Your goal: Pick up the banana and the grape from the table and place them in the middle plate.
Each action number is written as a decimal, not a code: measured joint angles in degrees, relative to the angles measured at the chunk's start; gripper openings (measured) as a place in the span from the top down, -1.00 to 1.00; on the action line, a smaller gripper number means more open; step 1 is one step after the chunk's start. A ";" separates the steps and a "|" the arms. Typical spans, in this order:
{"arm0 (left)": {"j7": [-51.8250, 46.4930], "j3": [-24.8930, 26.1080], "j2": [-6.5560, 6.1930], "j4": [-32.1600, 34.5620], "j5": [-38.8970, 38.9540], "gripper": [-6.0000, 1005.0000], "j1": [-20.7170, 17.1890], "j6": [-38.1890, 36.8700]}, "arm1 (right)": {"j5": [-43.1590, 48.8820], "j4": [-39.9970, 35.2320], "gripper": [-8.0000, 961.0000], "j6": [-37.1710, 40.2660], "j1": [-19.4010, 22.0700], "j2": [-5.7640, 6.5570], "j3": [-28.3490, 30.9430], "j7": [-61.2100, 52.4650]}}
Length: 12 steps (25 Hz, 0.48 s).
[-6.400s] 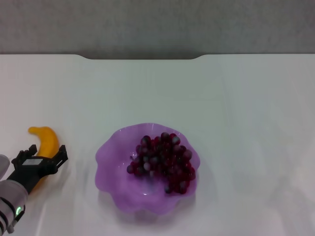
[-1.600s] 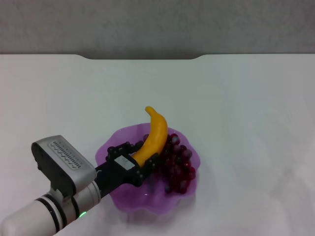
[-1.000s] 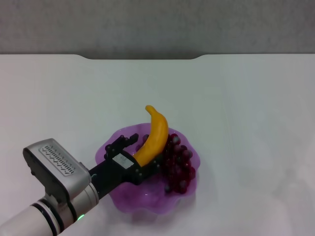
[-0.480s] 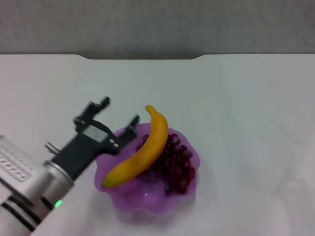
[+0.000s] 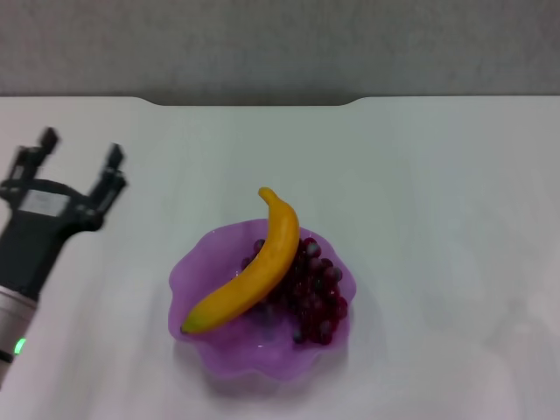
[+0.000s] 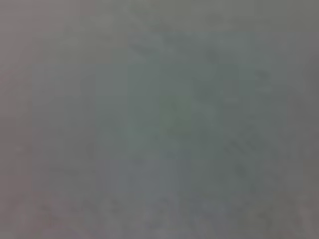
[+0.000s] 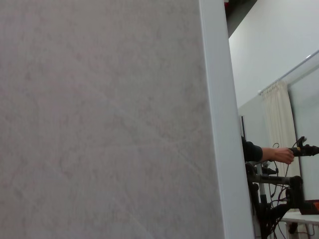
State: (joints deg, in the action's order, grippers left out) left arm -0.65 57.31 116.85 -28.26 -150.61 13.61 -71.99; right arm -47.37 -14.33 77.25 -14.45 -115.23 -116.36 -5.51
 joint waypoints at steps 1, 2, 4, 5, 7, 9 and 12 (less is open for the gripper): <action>0.01 0.01 0.04 0.82 1.39 -0.62 0.18 -0.95 | 0.00 0.01 0.99 -0.04 -0.02 0.00 0.00 0.01; 0.02 0.02 0.08 1.54 2.77 -0.62 0.36 -1.58 | 0.00 0.01 0.99 -0.16 -0.06 0.00 0.02 0.02; 0.03 -0.03 0.13 2.57 5.04 -0.61 0.62 -2.05 | 0.00 0.01 0.99 -0.61 -0.17 0.00 0.08 0.03; 0.03 -0.09 0.15 2.91 6.05 -0.61 0.70 -2.04 | 0.00 0.01 0.99 -0.89 -0.24 0.00 0.13 0.02; -0.09 -0.24 0.19 3.86 8.33 -0.60 1.06 -1.84 | -0.01 0.01 0.99 -1.27 -0.33 0.00 0.22 -0.02; -0.45 -0.38 0.25 4.96 10.43 -0.60 1.46 -1.58 | -0.04 0.01 0.99 -1.36 -0.36 0.00 0.28 -0.03; -1.93 -0.52 0.32 6.29 12.98 -0.59 1.80 -0.13 | -0.06 0.01 0.99 -1.42 -0.54 0.00 0.34 -0.03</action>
State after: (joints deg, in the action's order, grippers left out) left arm -2.58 56.78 117.17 -21.97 -137.63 15.41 -72.12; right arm -47.44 -14.32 75.83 -14.99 -115.23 -116.02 -5.54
